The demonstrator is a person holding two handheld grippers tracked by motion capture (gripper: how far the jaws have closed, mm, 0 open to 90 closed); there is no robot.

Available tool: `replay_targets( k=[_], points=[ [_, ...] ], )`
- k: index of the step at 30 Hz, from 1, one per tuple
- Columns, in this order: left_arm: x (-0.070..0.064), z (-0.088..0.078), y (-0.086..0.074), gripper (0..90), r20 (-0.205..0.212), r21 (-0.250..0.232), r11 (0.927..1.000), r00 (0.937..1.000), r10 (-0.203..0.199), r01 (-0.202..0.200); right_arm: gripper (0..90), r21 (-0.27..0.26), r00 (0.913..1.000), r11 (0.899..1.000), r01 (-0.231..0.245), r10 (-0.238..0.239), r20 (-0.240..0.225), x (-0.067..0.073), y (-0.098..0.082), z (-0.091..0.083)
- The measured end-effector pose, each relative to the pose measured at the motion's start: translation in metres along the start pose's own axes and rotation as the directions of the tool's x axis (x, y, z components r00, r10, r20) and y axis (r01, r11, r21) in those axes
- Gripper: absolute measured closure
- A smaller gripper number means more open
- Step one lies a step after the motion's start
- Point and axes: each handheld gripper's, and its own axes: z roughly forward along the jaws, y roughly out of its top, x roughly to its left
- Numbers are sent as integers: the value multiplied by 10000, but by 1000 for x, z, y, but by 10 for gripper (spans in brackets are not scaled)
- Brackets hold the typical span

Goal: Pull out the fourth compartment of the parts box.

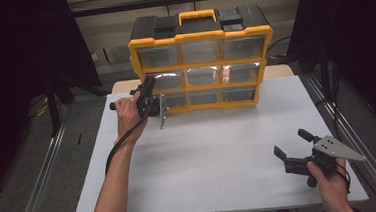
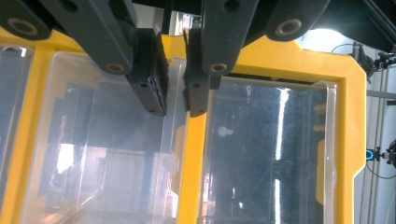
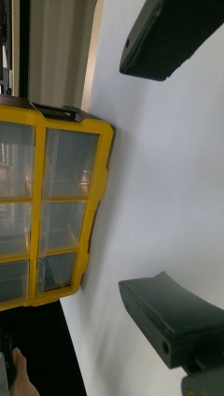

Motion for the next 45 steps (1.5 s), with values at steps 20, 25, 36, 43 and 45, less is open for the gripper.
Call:
replay_targets(
  k=[20,25,36,43,45],
  points=[
    [-1,-5,2,798,-78,48,10000,10000,0,0,0,18,9999,10000,48,-48,-91,0,0,-1],
    [-2,-6,2,800,-139,-9,10000,9999,45,-45,0,-25,10000,10000,37,-37,-41,-1,0,-2],
    [0,-11,3,801,-161,0,9999,9998,139,-139,0,12,9999,10000,46,-46,-90,0,0,-1],
    [0,-13,6,804,-55,164,9993,9994,342,-341,0,-49,10000,10000,66,-66,-28,0,1,-2],
    [0,-13,6,805,-91,128,9989,9990,449,-447,0,-44,10000,10000,64,-64,-33,0,1,-2]
  ],
)
